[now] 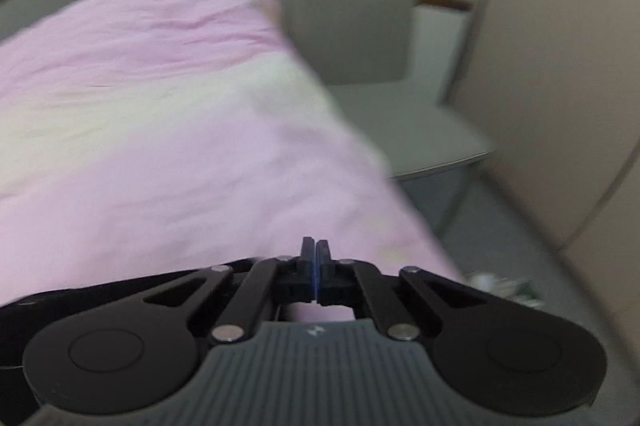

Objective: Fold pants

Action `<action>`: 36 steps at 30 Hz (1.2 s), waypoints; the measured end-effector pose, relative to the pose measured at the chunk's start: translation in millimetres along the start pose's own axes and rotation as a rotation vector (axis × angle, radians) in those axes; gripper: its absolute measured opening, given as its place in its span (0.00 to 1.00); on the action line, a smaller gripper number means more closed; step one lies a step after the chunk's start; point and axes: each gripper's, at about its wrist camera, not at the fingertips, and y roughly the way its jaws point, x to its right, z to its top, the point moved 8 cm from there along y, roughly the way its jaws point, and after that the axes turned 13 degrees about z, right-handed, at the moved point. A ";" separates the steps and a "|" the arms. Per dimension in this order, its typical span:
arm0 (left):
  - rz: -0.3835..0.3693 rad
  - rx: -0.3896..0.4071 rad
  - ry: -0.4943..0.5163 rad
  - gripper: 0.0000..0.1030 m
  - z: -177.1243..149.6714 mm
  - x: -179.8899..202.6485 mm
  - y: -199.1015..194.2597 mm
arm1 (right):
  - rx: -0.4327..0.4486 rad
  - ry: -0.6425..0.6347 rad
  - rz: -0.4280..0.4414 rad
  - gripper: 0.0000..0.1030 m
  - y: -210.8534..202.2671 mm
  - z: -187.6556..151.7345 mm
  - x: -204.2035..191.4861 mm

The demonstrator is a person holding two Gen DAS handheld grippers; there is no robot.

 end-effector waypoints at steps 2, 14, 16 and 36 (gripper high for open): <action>-0.005 -0.020 -0.002 0.44 1.1 3.1 7.6 | -0.049 0.130 0.046 0.00 15.0 -6.2 25.9; -0.048 -0.002 -0.075 0.44 -14.9 -1.0 -1.4 | -0.142 0.298 0.375 0.45 -46.0 -66.2 22.9; -0.070 0.012 -0.106 0.44 -18.4 -5.8 -9.9 | -0.164 0.354 0.397 0.55 -50.2 -85.6 22.4; -0.352 -0.200 -0.849 0.66 -120.2 -99.5 19.6 | -0.111 0.678 0.403 0.53 -2.7 -125.8 13.6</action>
